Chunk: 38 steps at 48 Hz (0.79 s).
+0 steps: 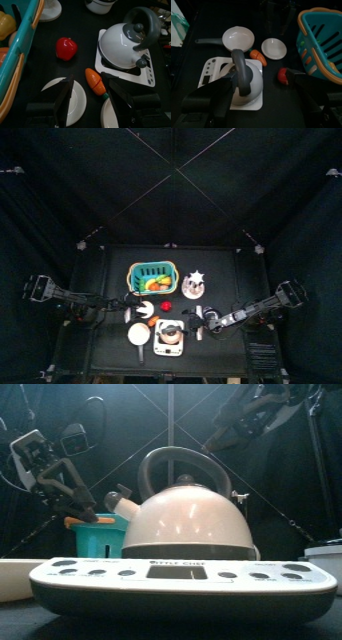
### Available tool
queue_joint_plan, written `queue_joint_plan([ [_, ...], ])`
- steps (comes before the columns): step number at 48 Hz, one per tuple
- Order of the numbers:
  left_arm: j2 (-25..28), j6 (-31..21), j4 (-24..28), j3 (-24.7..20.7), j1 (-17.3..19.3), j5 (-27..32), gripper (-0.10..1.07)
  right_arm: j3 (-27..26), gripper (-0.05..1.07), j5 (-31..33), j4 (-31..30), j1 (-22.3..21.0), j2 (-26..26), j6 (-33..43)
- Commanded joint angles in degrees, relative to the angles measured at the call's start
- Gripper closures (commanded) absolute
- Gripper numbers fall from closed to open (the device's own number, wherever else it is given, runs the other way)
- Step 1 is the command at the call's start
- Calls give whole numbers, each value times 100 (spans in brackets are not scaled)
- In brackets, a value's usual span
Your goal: Grab apple and place onto small plate
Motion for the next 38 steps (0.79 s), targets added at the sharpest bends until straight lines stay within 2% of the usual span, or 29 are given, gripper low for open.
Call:
queue_joint_plan([
  [1,220,18,141,-325,26,-18,12,62,-1,88,70,9,-237,18],
  [9,686,44,519,-738,97,79,9,255,-1,149,290,9,-343,18],
  [20,1187,62,1046,-1187,457,272,1,457,-1,220,492,-26,-369,9],
  [29,1793,62,1459,-1635,659,272,1,580,-1,229,580,-35,-378,18],
  [38,2250,62,1635,-2004,932,272,1,686,-1,229,721,-35,-369,18],
])
